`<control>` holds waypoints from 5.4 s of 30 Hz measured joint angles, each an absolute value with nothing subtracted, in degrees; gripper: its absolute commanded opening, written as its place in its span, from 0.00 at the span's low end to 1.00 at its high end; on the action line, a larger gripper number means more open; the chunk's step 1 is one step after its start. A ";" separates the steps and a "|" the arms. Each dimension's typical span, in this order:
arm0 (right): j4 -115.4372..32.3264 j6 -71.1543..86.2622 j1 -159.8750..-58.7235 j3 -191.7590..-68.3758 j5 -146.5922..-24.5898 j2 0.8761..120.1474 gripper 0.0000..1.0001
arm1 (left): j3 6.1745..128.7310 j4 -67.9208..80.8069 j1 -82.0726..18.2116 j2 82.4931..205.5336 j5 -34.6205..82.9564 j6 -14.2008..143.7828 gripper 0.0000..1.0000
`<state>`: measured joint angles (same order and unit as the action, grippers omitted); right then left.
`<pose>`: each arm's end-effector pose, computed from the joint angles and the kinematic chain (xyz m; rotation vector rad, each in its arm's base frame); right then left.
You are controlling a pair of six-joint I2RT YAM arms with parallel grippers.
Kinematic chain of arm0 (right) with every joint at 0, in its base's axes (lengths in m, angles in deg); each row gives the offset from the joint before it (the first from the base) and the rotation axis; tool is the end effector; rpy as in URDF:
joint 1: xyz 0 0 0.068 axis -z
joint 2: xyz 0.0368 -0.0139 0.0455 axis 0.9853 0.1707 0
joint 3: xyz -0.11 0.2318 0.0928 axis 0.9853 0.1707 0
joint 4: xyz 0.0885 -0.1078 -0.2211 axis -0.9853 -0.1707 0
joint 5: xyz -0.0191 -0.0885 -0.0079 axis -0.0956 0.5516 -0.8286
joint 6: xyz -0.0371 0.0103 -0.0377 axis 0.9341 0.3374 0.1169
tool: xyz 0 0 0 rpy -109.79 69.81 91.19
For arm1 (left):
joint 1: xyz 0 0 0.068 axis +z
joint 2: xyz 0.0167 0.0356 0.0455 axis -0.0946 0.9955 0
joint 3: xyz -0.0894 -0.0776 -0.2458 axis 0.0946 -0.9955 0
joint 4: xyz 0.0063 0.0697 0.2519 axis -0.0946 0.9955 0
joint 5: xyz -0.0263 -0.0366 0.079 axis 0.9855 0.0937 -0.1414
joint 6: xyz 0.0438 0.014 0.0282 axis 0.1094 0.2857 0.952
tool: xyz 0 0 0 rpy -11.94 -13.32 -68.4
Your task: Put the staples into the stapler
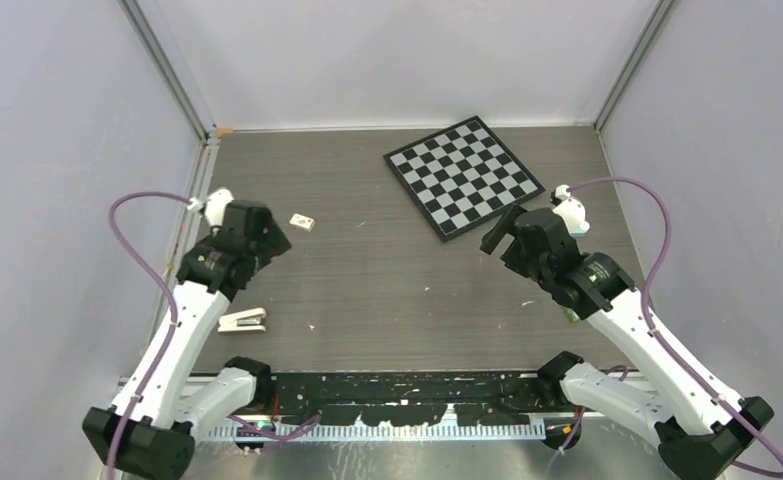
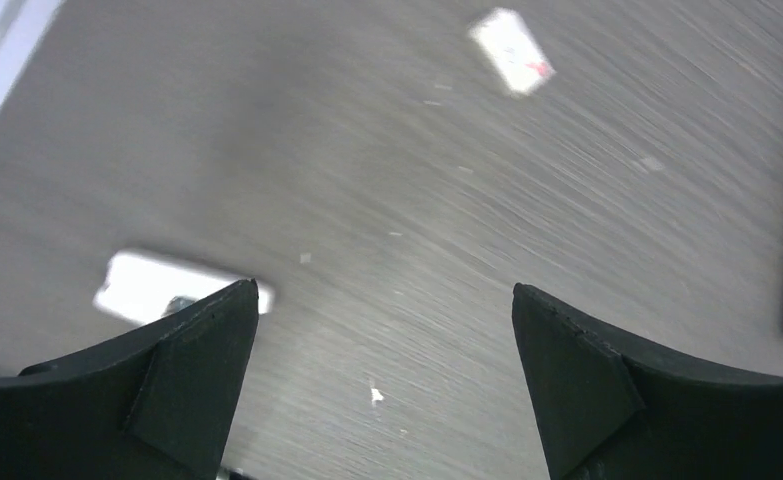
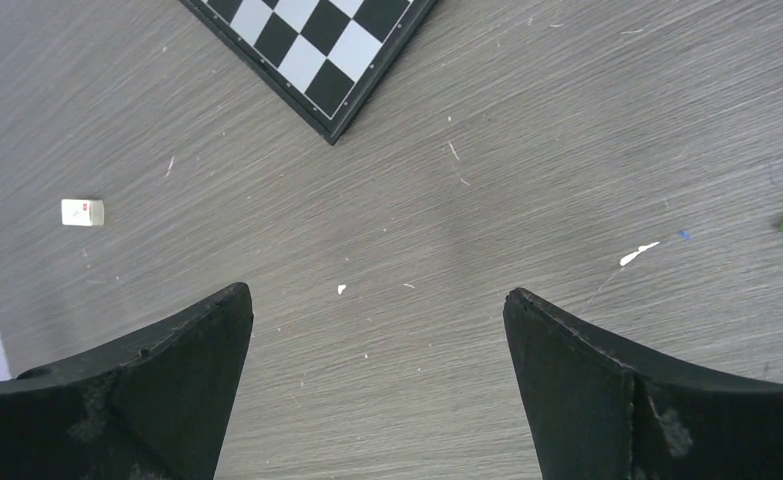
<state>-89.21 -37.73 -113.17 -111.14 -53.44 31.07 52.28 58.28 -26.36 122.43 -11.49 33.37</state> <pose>0.1527 0.0815 0.3291 0.5820 2.1839 0.2984 0.1722 -0.0484 0.3234 -0.6480 2.1769 -0.0093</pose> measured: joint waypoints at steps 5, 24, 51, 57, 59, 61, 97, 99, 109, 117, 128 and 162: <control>-87.83 -37.14 -113.17 -108.76 -55.60 27.51 1.00 | 52.30 66.70 -8.41 125.99 -8.23 26.92 0.91; -87.61 -31.89 -113.17 -107.25 -56.48 21.80 1.00 | 39.07 72.66 -1.90 133.53 -7.12 7.88 1.00; -90.11 -32.02 -113.17 -107.27 -57.83 19.05 1.00 | 29.78 57.58 0.98 133.60 -5.02 4.21 0.56; -90.50 -32.33 -113.17 -107.27 -58.01 19.09 0.99 | 29.61 56.97 0.98 131.96 -3.95 6.37 0.45; -90.78 -32.70 -113.17 -107.27 -57.94 19.27 1.00 | 29.48 56.77 0.96 130.58 -3.21 7.44 0.42; -91.02 -33.38 -113.17 -107.27 -57.90 19.59 1.00 | 29.44 56.12 0.98 129.23 -1.83 8.91 0.41; -57.74 -43.48 -131.22 -104.43 -75.69 46.02 0.70 | 40.54 32.08 -39.69 126.78 24.86 15.42 0.38; -56.49 -44.07 -133.03 -105.11 -74.68 47.15 0.70 | 40.52 31.46 -40.57 126.78 24.35 14.44 0.38; -54.65 -44.72 -136.12 -106.73 -72.43 49.73 0.66 | 40.49 29.74 -44.15 126.71 20.75 10.53 0.37; -54.65 -44.50 -136.64 -106.81 -71.88 49.97 0.59 | 40.49 29.72 -45.75 126.71 18.69 9.06 0.37; -54.72 -43.85 -136.71 -107.58 -71.93 51.92 0.49 | 40.49 29.37 -46.53 126.71 17.67 7.64 0.38; -56.88 -35.30 -136.79 -104.39 -65.11 37.80 0.01 | 42.75 31.07 -46.95 121.10 20.57 27.31 0.64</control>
<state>-56.88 -35.30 -136.79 -104.39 -65.11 37.80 42.75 31.07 -46.95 121.10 20.57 27.31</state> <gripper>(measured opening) 0.385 0.671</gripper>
